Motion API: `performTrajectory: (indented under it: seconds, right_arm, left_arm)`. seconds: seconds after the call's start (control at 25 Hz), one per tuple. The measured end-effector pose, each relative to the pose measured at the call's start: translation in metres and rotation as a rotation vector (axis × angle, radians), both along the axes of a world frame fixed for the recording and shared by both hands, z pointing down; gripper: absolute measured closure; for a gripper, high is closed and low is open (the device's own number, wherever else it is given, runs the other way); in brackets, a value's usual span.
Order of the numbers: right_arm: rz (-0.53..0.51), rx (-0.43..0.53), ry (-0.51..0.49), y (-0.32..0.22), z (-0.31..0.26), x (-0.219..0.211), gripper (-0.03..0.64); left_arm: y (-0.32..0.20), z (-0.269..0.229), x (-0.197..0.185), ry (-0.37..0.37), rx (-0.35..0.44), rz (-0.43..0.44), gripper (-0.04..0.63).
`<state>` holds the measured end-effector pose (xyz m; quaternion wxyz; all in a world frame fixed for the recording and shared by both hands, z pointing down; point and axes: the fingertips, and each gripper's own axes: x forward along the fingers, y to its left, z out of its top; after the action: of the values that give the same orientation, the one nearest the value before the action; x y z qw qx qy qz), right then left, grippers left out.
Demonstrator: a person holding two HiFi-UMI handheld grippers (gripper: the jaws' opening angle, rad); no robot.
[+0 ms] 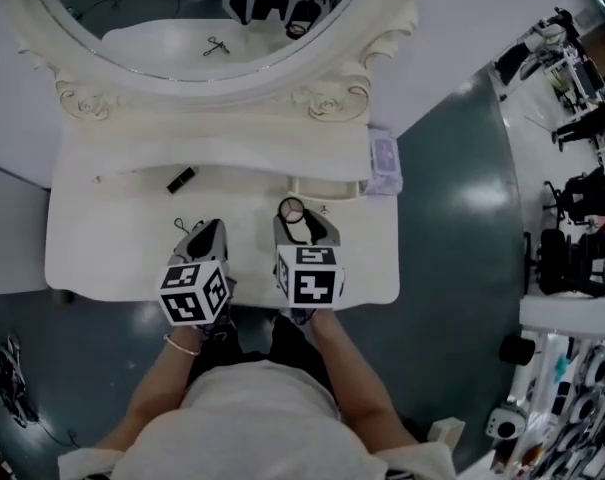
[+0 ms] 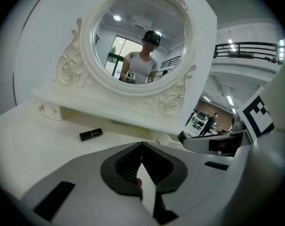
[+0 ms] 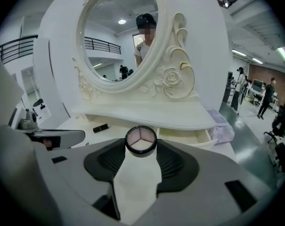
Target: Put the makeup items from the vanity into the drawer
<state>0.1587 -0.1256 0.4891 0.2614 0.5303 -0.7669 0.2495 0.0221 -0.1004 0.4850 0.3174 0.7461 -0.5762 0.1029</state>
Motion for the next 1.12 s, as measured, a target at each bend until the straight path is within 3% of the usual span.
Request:
performTrajectory:
  seconds: [0.28,0.68,1.12]
  right_arm:
    - [0.038,-0.007,-0.017,-0.001,-0.005,0.025,0.402]
    - [0.031,-0.079,0.014,-0.025,0.01,0.049,0.402]
    - [-0.008,-0.165,0.002,-0.048,0.027,0.047,0.4]
  left_arm:
    - [-0.007,-0.021,0.023,-0.016,0.044,0.038,0.592]
    - [-0.022,0.0,0.04,-0.003,-0.008,0.045,0.592]
    - [-0.053,0.01,0.051,-0.015,-0.025,0.074,0.592]
